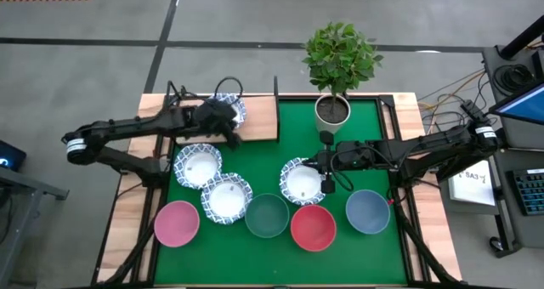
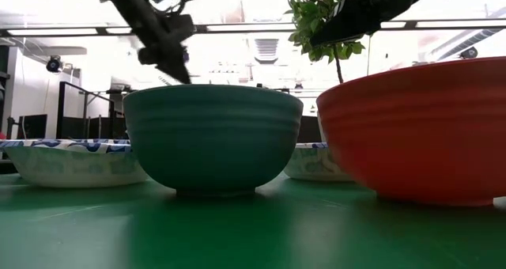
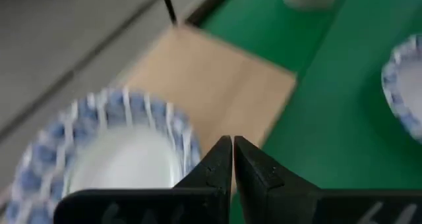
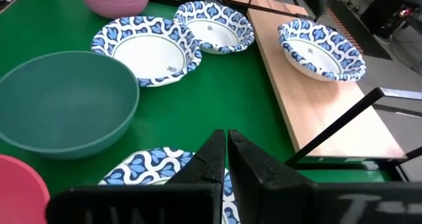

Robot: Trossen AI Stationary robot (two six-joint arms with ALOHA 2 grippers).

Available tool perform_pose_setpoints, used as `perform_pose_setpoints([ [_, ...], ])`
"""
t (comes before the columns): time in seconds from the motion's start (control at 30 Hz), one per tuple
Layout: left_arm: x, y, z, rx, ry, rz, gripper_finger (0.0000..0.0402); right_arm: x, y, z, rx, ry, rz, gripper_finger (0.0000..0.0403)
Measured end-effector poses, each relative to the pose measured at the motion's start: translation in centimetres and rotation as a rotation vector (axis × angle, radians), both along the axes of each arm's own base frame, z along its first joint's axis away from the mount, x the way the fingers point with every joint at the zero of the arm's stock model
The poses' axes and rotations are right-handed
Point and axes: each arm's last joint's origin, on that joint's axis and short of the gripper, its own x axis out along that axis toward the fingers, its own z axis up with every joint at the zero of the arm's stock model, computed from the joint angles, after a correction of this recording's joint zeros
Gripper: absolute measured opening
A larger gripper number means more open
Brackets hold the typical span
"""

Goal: Place and stack bowls onto a shelf
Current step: Put the white and blue bowl on the shelf

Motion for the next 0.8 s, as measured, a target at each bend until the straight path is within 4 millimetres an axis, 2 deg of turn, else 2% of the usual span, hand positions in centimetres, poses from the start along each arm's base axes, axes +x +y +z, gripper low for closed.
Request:
perform_pose_setpoints([
  [0.13, 1.7, 2.2, -1.5, 0.048, -0.001, 0.011, 0.0, 0.0, 0.0, 0.0, 0.01, 0.0, -0.005, 0.0009],
  [0.3, 3.2, 6.2, -4.8, 0.067, 0.029, 0.132, 0.0, 0.0, 0.0, 0.0, 0.009, 0.003, -0.005, 0.0009],
  [0.43, 3.7, 8.1, -7.5, 0.029, 0.105, 0.173, 0.0, 0.0, 0.0, -0.1, 0.009, 0.004, -0.005, 0.0009],
  [0.6, 3.8, 8.8, -10.0, -0.026, 0.211, 0.19, 0.0, 0.0, 0.0, -0.1, 0.008, 0.006, -0.005, 0.0009],
  [0.8, 2.4, 7.9, -9.9, -0.105, 0.314, 0.221, 0.0, 0.2, 0.0, -0.4, 0.002, 0.02, -0.006, 0.0009],
])
